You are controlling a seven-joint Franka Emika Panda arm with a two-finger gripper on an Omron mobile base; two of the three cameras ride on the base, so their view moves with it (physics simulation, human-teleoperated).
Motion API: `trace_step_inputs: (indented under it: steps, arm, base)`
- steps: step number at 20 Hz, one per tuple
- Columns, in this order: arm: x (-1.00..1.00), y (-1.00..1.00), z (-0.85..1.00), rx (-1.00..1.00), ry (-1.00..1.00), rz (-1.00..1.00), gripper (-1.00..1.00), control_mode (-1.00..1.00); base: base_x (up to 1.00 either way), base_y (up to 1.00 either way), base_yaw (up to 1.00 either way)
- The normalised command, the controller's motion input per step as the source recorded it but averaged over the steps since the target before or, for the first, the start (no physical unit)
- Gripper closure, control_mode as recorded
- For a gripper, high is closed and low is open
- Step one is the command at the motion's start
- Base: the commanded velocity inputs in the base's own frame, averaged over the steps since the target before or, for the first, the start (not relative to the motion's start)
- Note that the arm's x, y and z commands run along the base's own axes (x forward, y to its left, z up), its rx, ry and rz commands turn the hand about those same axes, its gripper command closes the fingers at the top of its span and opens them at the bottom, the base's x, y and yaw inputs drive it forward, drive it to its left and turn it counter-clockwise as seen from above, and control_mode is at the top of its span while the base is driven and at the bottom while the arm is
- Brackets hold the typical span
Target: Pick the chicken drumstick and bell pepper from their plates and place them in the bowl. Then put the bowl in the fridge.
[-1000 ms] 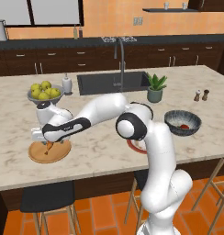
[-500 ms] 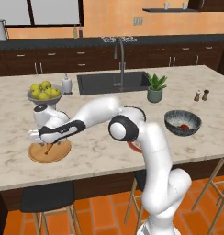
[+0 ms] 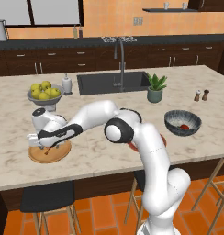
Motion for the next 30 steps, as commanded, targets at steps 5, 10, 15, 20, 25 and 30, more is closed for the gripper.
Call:
trace_step_inputs:
  steps: [5, 10, 15, 20, 25, 30]
  arm:
    - [0.0, 0.0, -0.02, 0.0, 0.0, 0.0, 1.0, -1.0]
    - [-0.01, -0.05, 0.0, 0.0, 0.0, 0.04, 1.0, -1.0]
    - [-0.01, -0.38, 0.4, 0.0, 0.0, 0.02, 1.0, -1.0]
    - [-0.1, -0.96, 0.54, 0.0, 0.0, 0.03, 1.0, -1.0]
    - [-0.15, -1.0, 0.62, 0.01, 0.0, 0.05, 1.0, -1.0]
    - [-0.16, -1.0, 0.59, 0.03, 0.0, 0.06, 1.0, -1.0]
  base:
    - [0.0, 0.0, 0.0]
    - [0.0, 0.0, 0.0]
    - [0.0, 0.0, 0.0]
    - [0.0, 0.0, 0.0]
    - [0.0, 0.0, 0.0]
    - [0.0, 0.0, 0.0]
